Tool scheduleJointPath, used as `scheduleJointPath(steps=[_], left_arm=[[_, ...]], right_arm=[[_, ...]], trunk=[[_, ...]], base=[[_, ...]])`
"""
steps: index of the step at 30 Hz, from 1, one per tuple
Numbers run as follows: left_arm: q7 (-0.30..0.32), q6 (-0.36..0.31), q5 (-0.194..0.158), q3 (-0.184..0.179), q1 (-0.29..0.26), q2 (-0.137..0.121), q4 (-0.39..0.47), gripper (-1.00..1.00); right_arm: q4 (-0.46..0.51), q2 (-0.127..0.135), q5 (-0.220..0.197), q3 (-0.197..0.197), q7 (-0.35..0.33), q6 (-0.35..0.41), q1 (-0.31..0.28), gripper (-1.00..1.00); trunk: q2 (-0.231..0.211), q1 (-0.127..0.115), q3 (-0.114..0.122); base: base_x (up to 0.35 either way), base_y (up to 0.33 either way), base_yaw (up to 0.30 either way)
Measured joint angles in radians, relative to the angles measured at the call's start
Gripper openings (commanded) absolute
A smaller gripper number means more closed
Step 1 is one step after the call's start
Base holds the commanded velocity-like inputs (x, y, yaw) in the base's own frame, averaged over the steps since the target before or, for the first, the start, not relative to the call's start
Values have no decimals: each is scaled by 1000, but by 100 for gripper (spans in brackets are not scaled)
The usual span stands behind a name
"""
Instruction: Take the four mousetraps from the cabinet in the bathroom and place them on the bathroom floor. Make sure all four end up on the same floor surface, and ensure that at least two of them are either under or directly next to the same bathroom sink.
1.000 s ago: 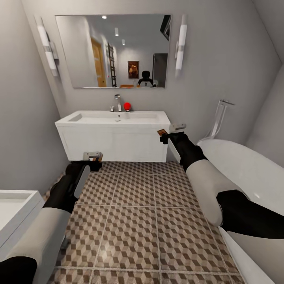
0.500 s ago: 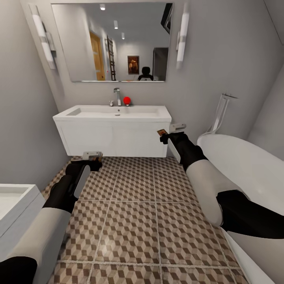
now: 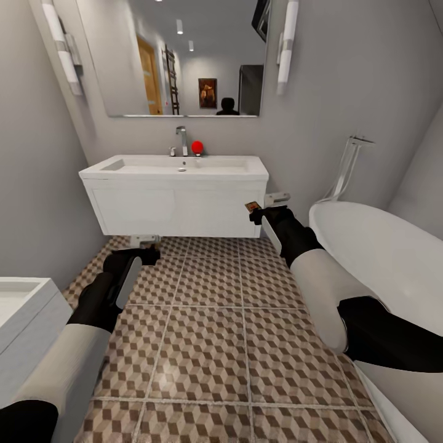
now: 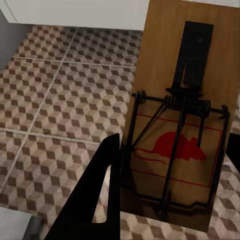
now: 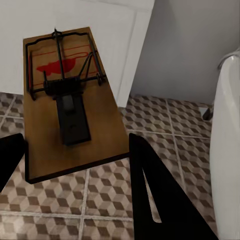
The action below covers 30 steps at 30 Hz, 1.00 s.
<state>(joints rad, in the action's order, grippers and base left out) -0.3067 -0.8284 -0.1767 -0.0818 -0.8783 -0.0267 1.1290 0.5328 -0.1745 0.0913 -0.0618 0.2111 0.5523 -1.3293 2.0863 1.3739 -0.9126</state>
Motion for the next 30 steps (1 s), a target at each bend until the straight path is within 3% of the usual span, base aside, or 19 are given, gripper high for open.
scheduleJointPath(steps=[13,16,22,30], left_arm=[[-2,2,3,-5,0,20,8,-100],[-1,0,4,-6,0,21,52,-100],[-3,-1,3,-10,0,20,106,-100],[-9,-22,6,-1,-1,18,89,-100]], right_arm=[[1,0,0,1,-1,-1,0,-100],[1,0,0,2,-1,-1,0,-100],[2,0,0,0,-1,-1,0,-100],[2,0,0,0,-1,-1,0,-100]], trunk=[[91,50,-62],[112,61,-76],[112,61,-86],[112,61,-98]], base=[[0,0,0],[0,0,0],[0,0,0],[0,0,0]])
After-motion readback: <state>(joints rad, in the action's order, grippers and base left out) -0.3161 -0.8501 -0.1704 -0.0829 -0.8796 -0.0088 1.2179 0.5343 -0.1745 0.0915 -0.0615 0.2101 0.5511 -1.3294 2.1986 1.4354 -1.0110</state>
